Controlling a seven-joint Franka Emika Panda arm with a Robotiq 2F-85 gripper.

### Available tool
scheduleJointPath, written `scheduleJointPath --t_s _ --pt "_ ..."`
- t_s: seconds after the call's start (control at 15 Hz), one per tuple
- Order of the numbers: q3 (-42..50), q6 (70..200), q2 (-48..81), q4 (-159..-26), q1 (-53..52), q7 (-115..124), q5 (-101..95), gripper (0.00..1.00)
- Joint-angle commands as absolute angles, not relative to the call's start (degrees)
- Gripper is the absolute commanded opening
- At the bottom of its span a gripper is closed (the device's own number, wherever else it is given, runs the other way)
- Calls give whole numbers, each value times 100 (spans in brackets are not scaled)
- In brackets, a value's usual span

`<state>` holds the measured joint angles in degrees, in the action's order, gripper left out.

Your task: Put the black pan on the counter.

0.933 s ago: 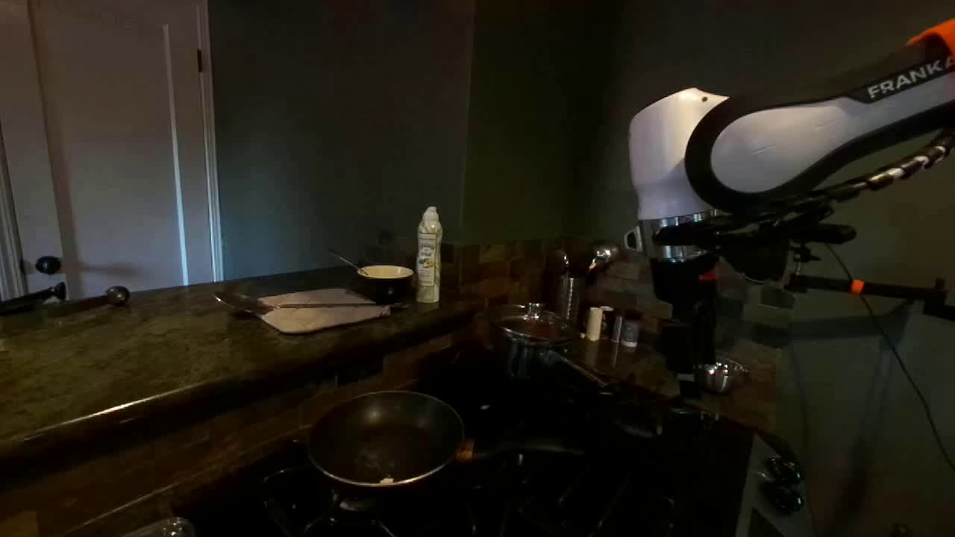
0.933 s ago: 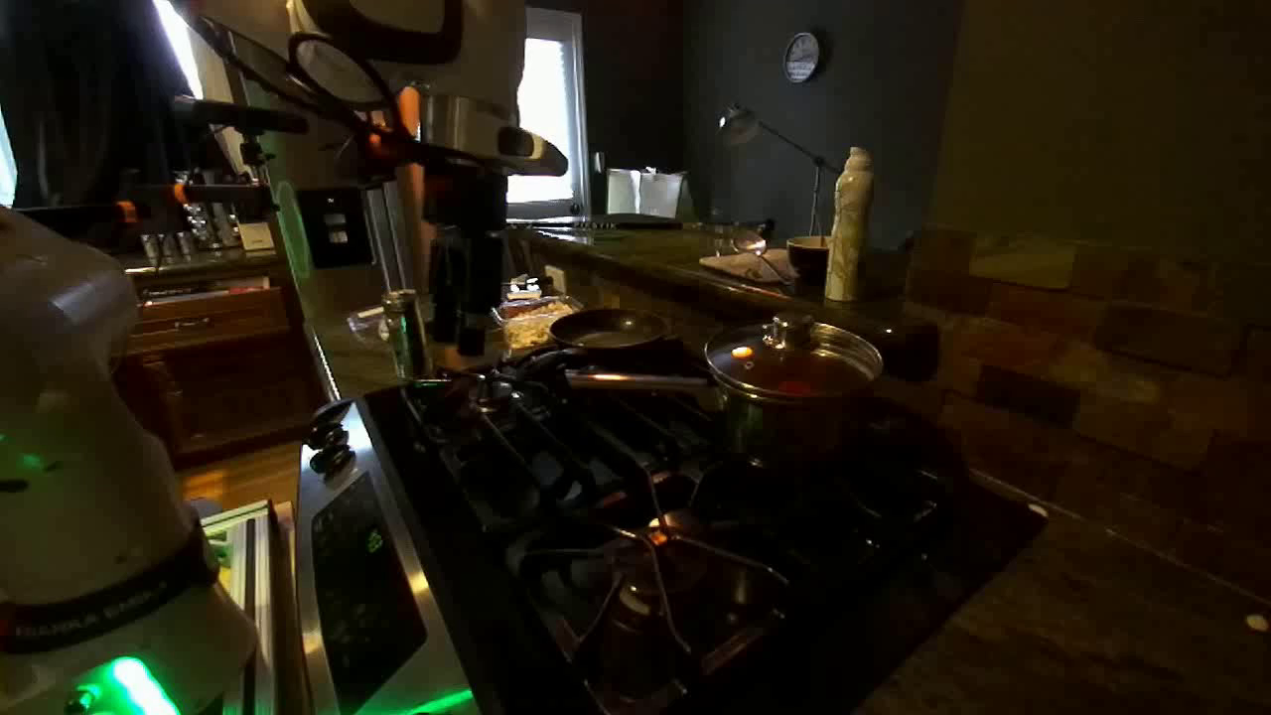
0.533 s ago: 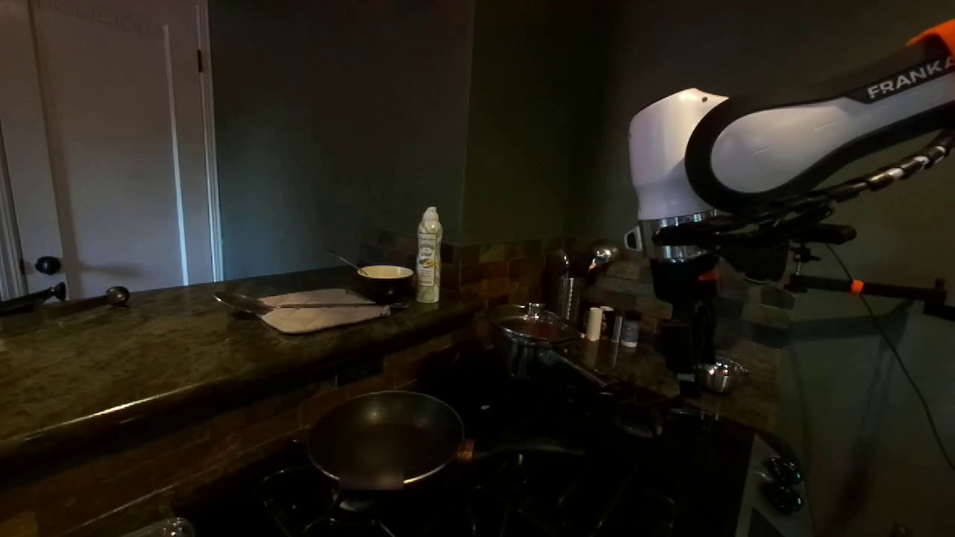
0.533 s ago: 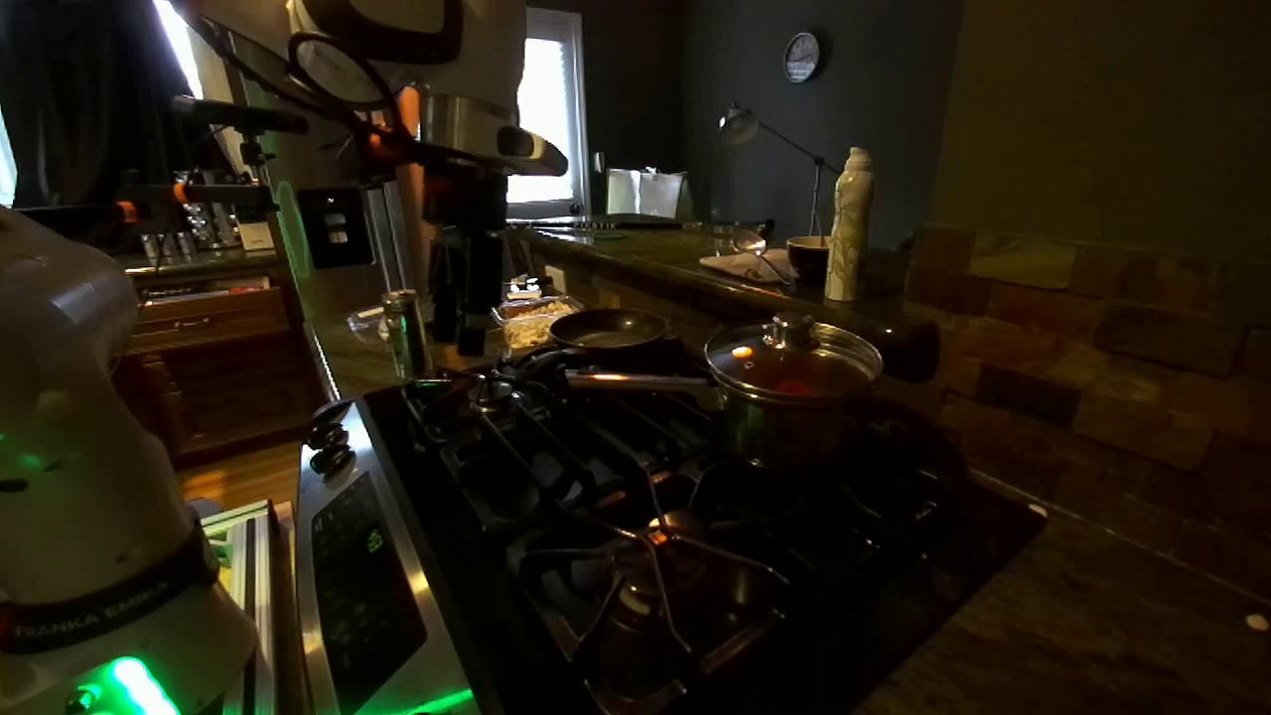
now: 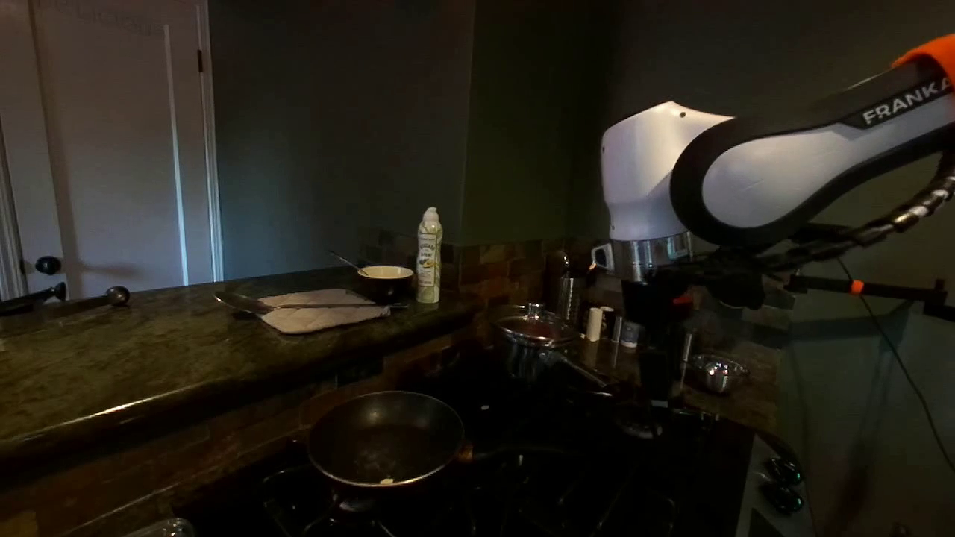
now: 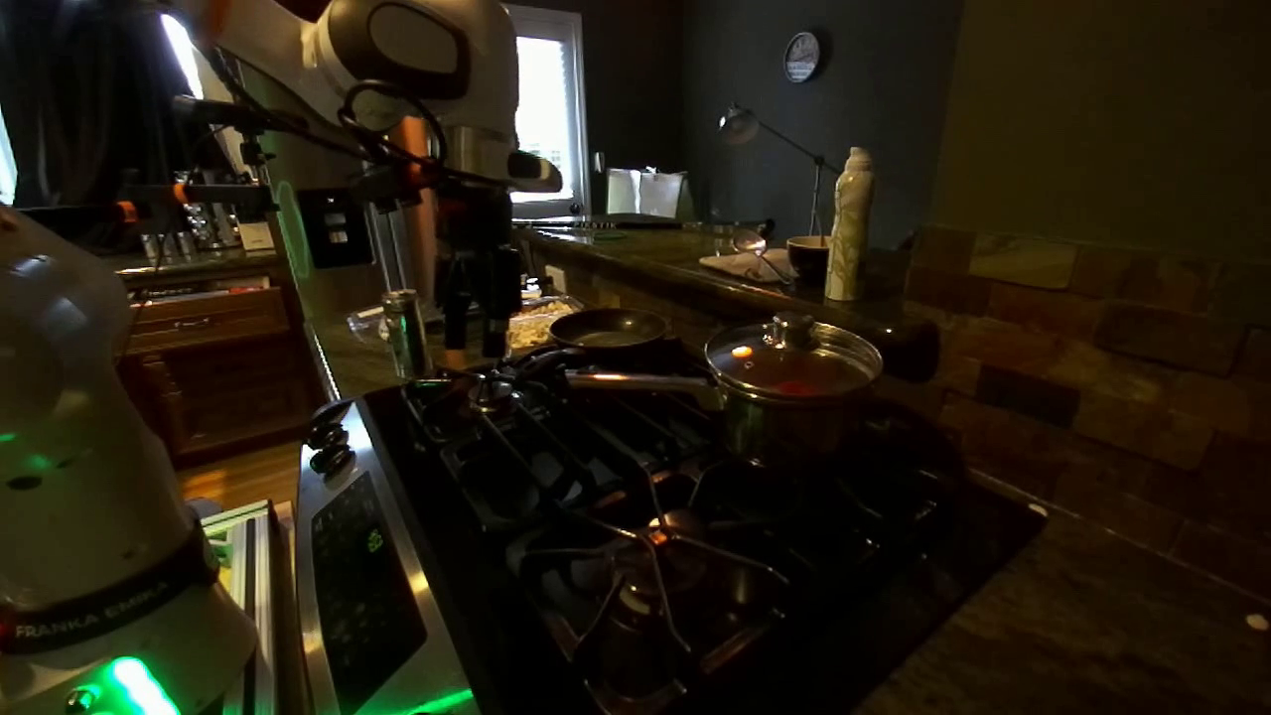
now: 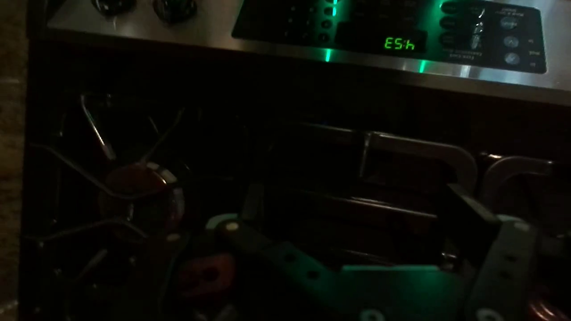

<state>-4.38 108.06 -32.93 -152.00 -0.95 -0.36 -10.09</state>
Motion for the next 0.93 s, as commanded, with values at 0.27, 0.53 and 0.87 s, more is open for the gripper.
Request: scheduleJointPath --t_s 0.27,0.53,0.87 --pt "-706 11808 -2664 -14576 -852 -768 -1088 100" --pt "-795 11637 -2825 -14717 -744 -369 -1135 100" --pt "-443 13057 -2424 -14669 -930 -998 -675 100"
